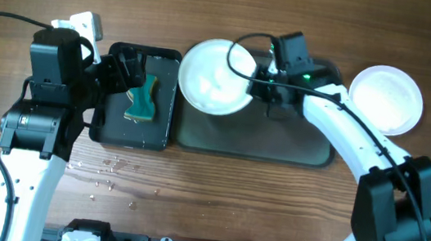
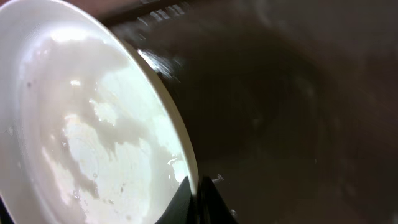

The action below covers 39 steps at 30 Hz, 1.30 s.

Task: Clean dirty plates on tray and stack at the side
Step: 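Lift the cleaned plate by its rim with the right gripper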

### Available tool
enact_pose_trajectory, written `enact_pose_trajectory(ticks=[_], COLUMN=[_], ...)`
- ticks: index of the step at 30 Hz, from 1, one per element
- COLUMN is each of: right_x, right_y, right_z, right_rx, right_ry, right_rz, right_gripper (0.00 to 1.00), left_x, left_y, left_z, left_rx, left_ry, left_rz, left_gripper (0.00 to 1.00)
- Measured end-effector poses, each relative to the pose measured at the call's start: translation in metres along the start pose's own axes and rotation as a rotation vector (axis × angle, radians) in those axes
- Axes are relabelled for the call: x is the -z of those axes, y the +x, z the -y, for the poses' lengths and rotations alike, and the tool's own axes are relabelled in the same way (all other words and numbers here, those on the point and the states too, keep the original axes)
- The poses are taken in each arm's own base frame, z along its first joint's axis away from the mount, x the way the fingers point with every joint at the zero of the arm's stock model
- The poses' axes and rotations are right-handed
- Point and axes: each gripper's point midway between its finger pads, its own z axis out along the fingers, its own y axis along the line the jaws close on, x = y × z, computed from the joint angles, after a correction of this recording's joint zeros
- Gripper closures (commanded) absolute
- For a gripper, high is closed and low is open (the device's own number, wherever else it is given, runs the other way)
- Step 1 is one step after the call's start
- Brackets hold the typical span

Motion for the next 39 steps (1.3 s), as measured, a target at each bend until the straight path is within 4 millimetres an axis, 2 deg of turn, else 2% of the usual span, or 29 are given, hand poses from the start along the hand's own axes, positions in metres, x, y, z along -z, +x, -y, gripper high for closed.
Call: enact_pose_trajectory(ticks=[3,5,14,18,25,33,39], right_x=[0.003,0.004,0.008,0.009,0.052,0.090,0.112], right_y=[-0.014,-0.019,-0.024,-0.025,-0.055,-0.075,-0.085], right_z=[-0.026,-0.033,-0.112,-0.137,-0.185,-0.209,-0.219], right_rx=[0.078,0.120,0.354,0.470,0.703,0.938,0.999], right_ry=[-0.006,0.020,-0.030,-0.030,-0.006,0.091,0.132], right_rz=[0.104,0.163,0.425,0.523,0.829,1.044,1.152], right_gripper=[0.95,0.96,0.96,0.95,0.96,0.95,0.96], left_x=[0.000,0.000,0.000,0.000,0.000,0.000,0.000], left_y=[0.000,0.000,0.000,0.000,0.000,0.000,0.000], left_z=[0.000,0.000,0.000,0.000,0.000,0.000,-0.001], left_rx=[0.000,0.000,0.000,0.000,0.000,0.000,0.000], left_ry=[0.000,0.000,0.000,0.000,-0.001,-0.002,-0.004], left_rz=[0.000,0.000,0.000,0.000,-0.001,-0.001,0.000], left_gripper=[0.00,0.00,0.00,0.00,0.00,0.00,0.00])
